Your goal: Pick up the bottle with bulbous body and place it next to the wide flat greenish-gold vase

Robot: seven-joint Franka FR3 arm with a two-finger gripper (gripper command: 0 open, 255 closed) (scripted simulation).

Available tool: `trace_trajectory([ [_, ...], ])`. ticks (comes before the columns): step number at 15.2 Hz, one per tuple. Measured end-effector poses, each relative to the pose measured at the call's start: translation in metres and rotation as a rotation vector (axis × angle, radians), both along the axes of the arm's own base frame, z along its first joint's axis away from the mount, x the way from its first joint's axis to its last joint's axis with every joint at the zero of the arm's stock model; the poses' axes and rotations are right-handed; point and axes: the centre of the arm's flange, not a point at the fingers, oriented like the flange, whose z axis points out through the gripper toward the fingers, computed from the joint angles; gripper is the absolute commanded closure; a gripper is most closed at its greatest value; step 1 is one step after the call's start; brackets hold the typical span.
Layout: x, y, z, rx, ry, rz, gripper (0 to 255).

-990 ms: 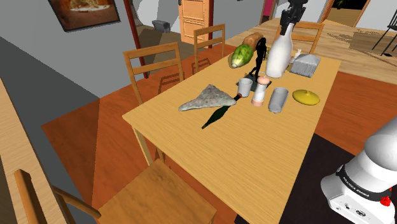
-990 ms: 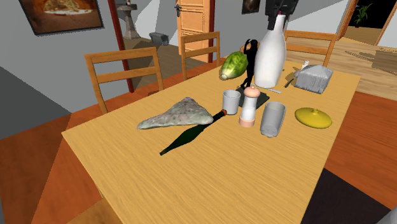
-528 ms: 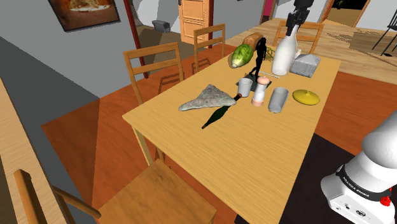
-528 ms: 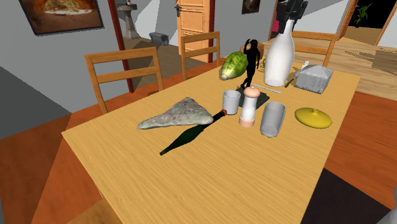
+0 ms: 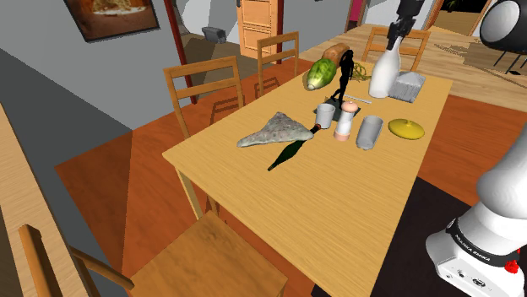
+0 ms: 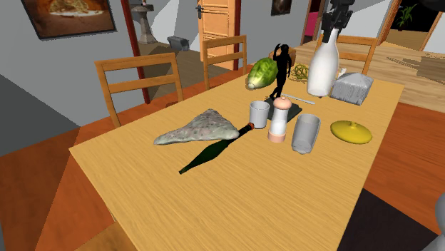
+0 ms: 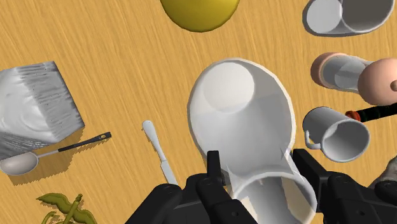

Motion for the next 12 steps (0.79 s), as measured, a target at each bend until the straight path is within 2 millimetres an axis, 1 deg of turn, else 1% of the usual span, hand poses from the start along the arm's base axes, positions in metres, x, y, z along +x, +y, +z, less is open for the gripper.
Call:
trace_trajectory([
  [2, 0.007, -0.025, -0.003, 0.0, 0.0, 0.0, 255],
  [3, 0.008, -0.037, -0.007, 0.0, 0.0, 0.0, 255],
  [4, 0.007, -0.043, -0.012, 0.0, 0.001, 0.0, 255],
  [6, 0.006, -0.049, -0.021, 0.0, 0.001, 0.001, 255],
  [12, 0.007, -0.05, -0.053, 0.0, 0.001, 0.001, 255],
])
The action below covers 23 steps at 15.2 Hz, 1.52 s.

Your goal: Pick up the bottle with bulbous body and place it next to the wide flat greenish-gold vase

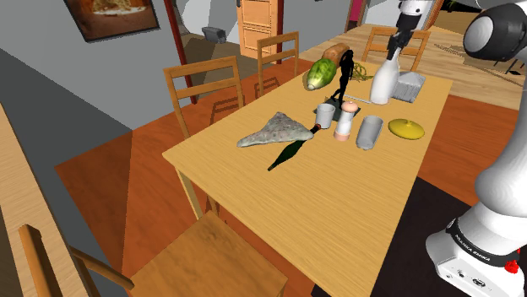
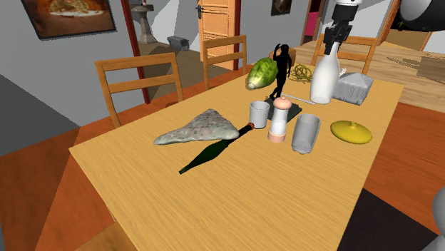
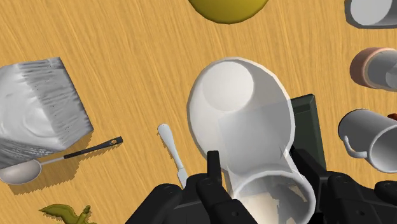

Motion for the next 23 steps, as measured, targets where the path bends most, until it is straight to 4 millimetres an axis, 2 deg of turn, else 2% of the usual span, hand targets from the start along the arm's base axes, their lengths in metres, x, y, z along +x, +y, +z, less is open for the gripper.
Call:
trace_trajectory([
  [15, 0.001, 0.0, -0.081, 0.0, 0.0, 0.0, 255],
  [22, 0.0, 0.0, -0.087, 0.0, -0.001, 0.0, 255],
  [23, 0.0, 0.0, -0.087, 0.0, -0.001, 0.0, 0],
])
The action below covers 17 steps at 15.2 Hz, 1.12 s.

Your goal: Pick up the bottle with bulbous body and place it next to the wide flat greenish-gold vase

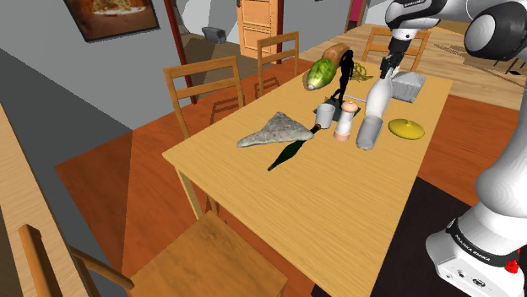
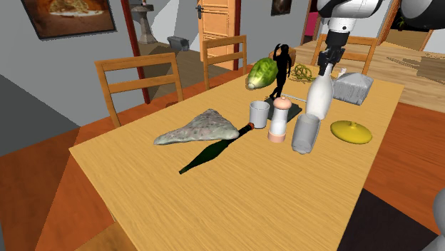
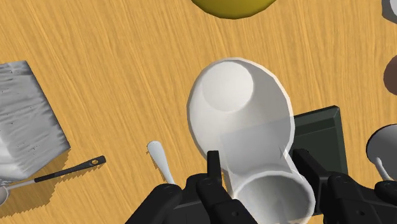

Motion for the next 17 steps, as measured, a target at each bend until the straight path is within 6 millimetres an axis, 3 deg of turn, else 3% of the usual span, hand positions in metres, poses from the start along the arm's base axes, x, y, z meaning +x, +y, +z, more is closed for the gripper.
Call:
trace_trajectory([
  [6, 0.0, 0.0, 0.0, 0.0, -0.001, 0.0, 0],
  [11, -0.003, 0.0, 0.044, -0.001, -0.002, 0.0, 0],
  [17, -0.003, 0.0, 0.05, 0.0, -0.001, 0.0, 0],
])
